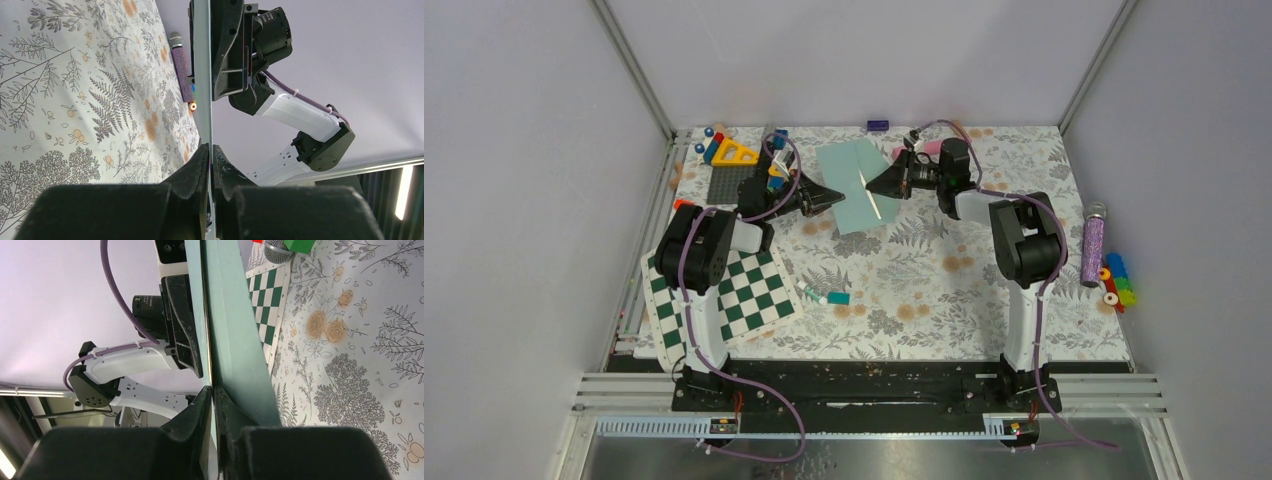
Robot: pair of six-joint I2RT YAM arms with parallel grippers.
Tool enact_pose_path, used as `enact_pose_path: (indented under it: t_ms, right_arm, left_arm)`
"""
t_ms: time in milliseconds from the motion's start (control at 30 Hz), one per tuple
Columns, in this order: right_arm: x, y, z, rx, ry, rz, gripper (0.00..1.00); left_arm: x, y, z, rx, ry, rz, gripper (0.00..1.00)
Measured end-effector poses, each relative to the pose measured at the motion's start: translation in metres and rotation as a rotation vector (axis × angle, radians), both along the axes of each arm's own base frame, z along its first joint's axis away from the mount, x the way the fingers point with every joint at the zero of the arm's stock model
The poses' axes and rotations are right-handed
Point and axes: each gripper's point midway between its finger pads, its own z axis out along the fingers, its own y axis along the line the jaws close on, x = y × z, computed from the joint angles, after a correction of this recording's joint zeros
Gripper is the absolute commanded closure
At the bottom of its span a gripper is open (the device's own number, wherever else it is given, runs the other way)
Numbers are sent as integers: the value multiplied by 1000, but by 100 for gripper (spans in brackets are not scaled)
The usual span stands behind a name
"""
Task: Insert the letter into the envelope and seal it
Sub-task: Place the letter in the envelope.
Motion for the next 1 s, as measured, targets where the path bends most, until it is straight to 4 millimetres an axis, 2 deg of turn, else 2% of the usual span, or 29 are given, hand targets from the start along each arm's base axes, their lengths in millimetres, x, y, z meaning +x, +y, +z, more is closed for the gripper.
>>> enact_pose_path:
  t_ms: [200,333,433,600,1000]
  right_arm:
    - [2,-2,3,16,5,-14,98]
    - [3,-3,4,18,13,-19,86]
    - [4,-3,3,17,15,-21,85]
    - [4,-3,3,17,17,-21,100]
    - [6,-2,-4,17,43,-62,100]
  left_arm:
    - [0,0,1,-3,-4,0,95]
    - [0,0,2,-5,-10,0,95]
    - [0,0,2,-5,-11,0,95]
    - [-1,-1,2,-5,-11,-2,95]
    - [-1,-1,2,-5,-11,-2,95]
